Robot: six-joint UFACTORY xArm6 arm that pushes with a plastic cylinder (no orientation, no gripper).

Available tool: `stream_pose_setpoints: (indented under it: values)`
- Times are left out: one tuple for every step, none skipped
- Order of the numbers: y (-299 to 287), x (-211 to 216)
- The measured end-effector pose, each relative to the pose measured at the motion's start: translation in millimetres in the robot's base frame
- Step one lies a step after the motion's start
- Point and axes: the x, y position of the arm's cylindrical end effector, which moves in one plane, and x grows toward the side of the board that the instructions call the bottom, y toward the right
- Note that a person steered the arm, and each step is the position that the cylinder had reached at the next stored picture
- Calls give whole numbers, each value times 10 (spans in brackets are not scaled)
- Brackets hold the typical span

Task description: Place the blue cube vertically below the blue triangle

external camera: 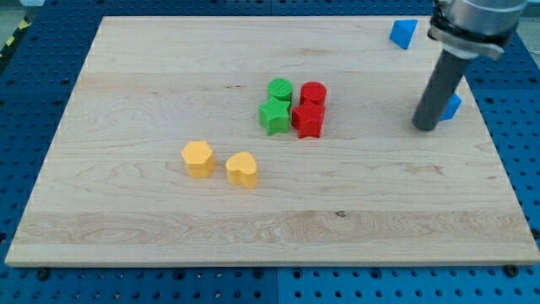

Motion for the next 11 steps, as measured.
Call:
stream_pose_setpoints:
  values:
    - [392,212]
    - [686,247]
    - [688,-99]
    - [687,-206]
    - [687,-209]
    - [687,-209]
    - [688,-293]
    - [442,-319]
    - [247,-285]
    - [139,-58]
    - [131,-58]
